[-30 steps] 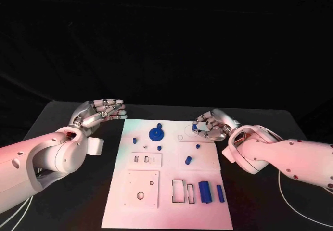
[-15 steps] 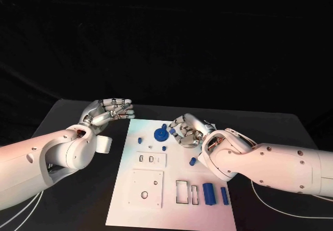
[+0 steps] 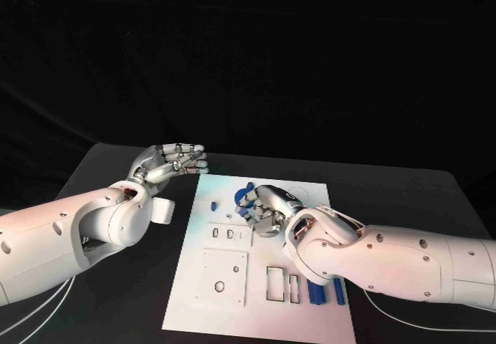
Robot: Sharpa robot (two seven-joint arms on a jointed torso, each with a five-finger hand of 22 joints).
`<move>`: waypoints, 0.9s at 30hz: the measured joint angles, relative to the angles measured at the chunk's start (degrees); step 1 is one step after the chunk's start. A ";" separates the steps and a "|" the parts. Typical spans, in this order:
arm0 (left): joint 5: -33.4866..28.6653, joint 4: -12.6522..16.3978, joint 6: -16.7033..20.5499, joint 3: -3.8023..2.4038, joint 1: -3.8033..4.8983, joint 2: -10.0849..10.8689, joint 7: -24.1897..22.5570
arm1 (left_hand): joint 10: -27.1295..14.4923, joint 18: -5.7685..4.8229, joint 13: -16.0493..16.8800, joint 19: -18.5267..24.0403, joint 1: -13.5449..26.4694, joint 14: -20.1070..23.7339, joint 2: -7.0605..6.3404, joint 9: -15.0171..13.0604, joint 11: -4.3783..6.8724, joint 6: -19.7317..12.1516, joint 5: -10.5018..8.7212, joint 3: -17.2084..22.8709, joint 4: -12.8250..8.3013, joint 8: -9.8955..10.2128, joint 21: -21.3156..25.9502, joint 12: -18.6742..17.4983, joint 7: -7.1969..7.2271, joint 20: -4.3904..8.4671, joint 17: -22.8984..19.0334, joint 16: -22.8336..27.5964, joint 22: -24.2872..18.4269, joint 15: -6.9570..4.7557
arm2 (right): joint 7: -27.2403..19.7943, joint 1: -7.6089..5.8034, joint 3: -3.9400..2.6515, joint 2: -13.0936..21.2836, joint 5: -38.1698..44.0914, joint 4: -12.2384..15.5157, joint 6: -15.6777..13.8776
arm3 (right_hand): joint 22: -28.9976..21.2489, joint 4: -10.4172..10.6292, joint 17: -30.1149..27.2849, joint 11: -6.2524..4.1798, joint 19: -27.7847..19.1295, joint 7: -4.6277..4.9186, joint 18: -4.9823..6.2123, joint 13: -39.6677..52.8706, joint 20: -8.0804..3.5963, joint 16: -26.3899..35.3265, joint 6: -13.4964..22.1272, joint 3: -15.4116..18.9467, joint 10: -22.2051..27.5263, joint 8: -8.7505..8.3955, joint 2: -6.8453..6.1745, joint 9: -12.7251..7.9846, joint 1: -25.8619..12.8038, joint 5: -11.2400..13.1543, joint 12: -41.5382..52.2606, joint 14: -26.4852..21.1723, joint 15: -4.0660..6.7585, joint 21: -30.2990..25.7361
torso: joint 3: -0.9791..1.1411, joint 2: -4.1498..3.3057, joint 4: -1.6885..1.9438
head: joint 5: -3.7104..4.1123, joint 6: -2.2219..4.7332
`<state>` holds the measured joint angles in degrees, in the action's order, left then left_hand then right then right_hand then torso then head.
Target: Assemble the parts on the task board
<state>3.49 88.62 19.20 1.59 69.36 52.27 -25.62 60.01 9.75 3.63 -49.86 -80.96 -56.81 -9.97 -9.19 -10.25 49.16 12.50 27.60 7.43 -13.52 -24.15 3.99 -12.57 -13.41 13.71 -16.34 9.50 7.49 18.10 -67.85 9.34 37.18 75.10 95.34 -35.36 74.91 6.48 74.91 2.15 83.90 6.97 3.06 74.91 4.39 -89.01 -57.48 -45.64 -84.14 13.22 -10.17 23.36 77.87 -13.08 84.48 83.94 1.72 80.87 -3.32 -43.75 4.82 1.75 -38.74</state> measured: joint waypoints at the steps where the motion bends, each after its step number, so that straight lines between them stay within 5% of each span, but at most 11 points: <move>1: 0.00 0.00 0.00 0.00 0.00 0.00 0.01 | 0.00 0.00 0.00 0.00 0.00 0.00 0.00 0.00 0.00 0.00 0.00 0.00 0.00 0.00 0.00 0.00 0.00 0.00 0.00 0.00 0.00 0.00 | 0.07 0.11 0.01 -0.09 0.12 -0.04 0.15 | 0.00 0.00 0.00 0.00 0.00 0.01 0.00 0.00 0.00 0.00 0.00 0.00 0.00 0.00 0.00 0.00 0.00 0.00 0.00 0.00 0.00 0.00 | 0.01 0.00 0.01 | -0.05 -0.12; 15: 0.00 -0.02 0.00 0.01 0.00 -0.05 0.11 | 0.00 0.00 0.00 0.00 0.00 0.00 0.00 -0.01 0.00 0.00 0.00 0.00 0.00 0.00 0.01 0.00 0.00 0.00 -0.01 0.00 -0.01 0.00 | 0.31 0.59 0.04 -0.68 0.71 -0.23 2.21 | 0.04 -0.15 -0.01 0.00 0.00 0.12 0.00 0.00 0.01 0.00 0.10 -0.11 0.00 0.32 -0.02 0.00 -0.64 0.04 0.01 0.00 0.00 0.00 | 0.04 0.04 -0.04 | -0.37 -0.52; 16: 0.00 -0.02 0.00 0.01 0.00 -0.05 0.12 | 0.00 0.00 0.00 0.00 0.00 0.00 0.00 0.00 0.00 0.00 0.00 0.00 0.00 0.00 0.01 0.00 0.00 0.00 -0.01 0.00 -0.01 0.00 | 0.25 0.60 0.04 -0.67 0.71 -0.22 2.35 | 0.04 0.83 -0.01 0.17 0.13 0.39 0.00 0.00 0.14 0.00 -0.15 3.11 0.17 0.83 -3.21 0.65 -4.45 1.11 0.18 0.03 -0.42 0.00 | 0.04 0.04 -0.04 | -0.38 -0.54; 18: 0.00 -0.04 0.00 0.01 0.00 -0.05 0.13 | 0.00 0.00 0.00 0.00 0.00 0.00 0.00 0.00 0.00 0.00 0.00 0.00 0.00 0.00 0.01 0.00 0.00 0.00 -0.01 0.00 -0.01 0.00 | 0.03 0.63 0.05 -0.69 0.66 -0.12 2.72 | 0.04 1.53 -0.01 0.32 0.22 0.85 -0.01 0.00 0.22 0.00 -0.61 5.04 0.31 1.24 -4.56 1.93 -6.68 1.78 0.22 0.08 -0.50 0.00 | 0.04 0.06 -0.04 | -0.38 -0.59; 21: 0.00 -0.06 0.00 0.01 0.00 -0.06 0.13 | 0.00 0.00 0.00 0.00 0.00 0.00 0.00 -0.01 0.00 0.00 0.00 0.00 0.00 0.00 0.01 0.00 0.00 0.00 -0.01 0.00 -0.01 0.00 | -0.40 0.68 0.06 -0.73 0.54 -0.06 3.17 | 0.04 0.73 -0.01 0.32 0.22 0.41 0.00 0.00 0.22 0.00 -0.18 9.45 0.31 1.67 -3.63 2.48 -6.67 1.07 0.22 0.08 -0.50 0.00 | 0.04 0.07 -0.04 | -0.49 -0.67; 27: 0.00 -0.12 0.00 0.01 0.00 -0.11 0.15 | 0.00 0.00 0.00 0.00 0.00 0.00 0.00 -0.01 0.00 0.00 0.00 0.00 0.00 0.00 0.01 0.00 0.00 0.00 -0.01 0.00 -0.02 0.00 | -1.47 1.14 0.08 -1.04 0.16 -0.16 3.96 | 0.04 0.47 0.04 0.32 0.21 0.12 0.00 -0.01 0.22 0.00 0.10 10.47 0.31 1.89 -3.37 2.56 -6.41 0.97 0.22 0.08 -0.50 0.00 | 0.04 0.08 -0.03 | -0.65 -0.75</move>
<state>3.49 88.50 19.20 1.60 69.35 52.16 -25.46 60.01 9.75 3.63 -49.86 -80.96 -56.81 -9.97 -9.20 -10.25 49.16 12.50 27.60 7.43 -13.52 -24.14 3.99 -12.57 -13.41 13.70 -16.34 9.48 7.49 16.63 -66.71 9.42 36.13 75.26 95.18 -31.41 74.94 6.96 74.95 2.47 84.12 7.09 3.06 74.90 4.61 -89.01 -57.38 -35.17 -83.83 15.11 -13.54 25.92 71.47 -12.11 84.70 84.03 1.22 80.86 -3.28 -43.67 4.79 1.10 -39.49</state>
